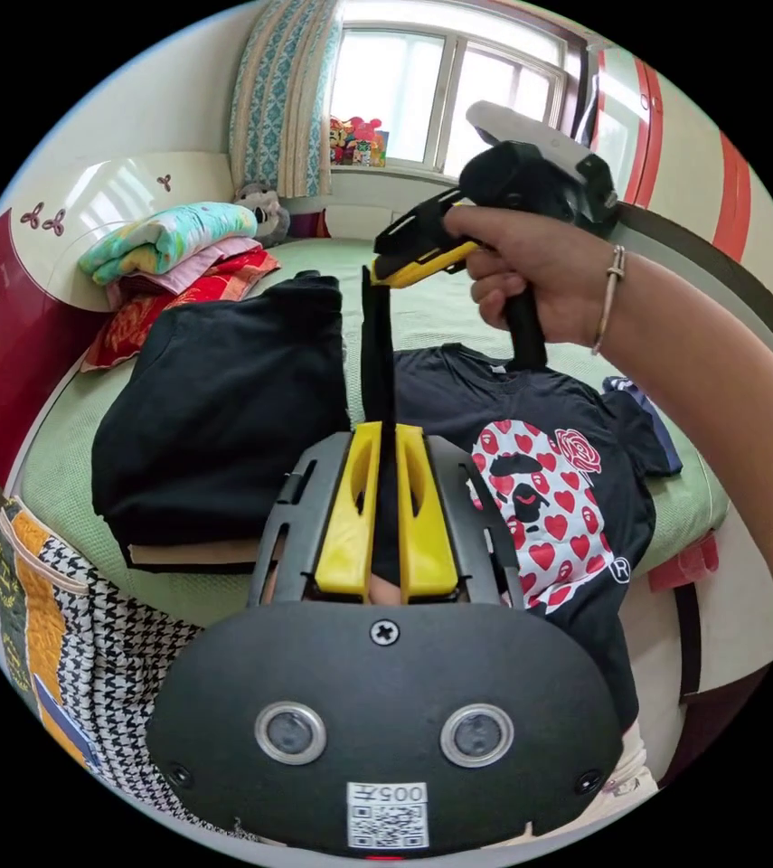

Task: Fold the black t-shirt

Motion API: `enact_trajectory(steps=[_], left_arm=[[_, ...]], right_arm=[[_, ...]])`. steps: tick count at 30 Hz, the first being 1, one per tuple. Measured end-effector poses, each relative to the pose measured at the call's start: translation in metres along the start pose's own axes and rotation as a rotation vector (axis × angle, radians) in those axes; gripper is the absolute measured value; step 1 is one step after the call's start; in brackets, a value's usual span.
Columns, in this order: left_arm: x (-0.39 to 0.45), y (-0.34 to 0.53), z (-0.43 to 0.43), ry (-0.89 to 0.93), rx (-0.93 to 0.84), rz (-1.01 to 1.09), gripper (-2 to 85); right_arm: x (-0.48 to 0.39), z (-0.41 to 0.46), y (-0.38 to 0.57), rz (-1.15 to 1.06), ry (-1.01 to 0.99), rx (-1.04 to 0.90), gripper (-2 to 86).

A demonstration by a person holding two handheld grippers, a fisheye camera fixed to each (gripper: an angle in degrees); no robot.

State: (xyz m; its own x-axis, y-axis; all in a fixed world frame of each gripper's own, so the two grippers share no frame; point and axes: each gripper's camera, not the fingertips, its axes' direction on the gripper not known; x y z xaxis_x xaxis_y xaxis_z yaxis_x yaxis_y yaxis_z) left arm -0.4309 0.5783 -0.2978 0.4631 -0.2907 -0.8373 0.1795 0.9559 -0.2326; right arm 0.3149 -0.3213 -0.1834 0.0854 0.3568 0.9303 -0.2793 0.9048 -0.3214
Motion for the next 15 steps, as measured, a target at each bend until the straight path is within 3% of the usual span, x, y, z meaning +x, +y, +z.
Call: enact_trajectory(steps=[15], left_arm=[[0.095, 0.051, 0.107, -0.026, -0.218, 0.096, -0.5]], right_arm=[[0.186, 0.039, 0.166, 0.356, 0.076, -0.079, 3.7]])
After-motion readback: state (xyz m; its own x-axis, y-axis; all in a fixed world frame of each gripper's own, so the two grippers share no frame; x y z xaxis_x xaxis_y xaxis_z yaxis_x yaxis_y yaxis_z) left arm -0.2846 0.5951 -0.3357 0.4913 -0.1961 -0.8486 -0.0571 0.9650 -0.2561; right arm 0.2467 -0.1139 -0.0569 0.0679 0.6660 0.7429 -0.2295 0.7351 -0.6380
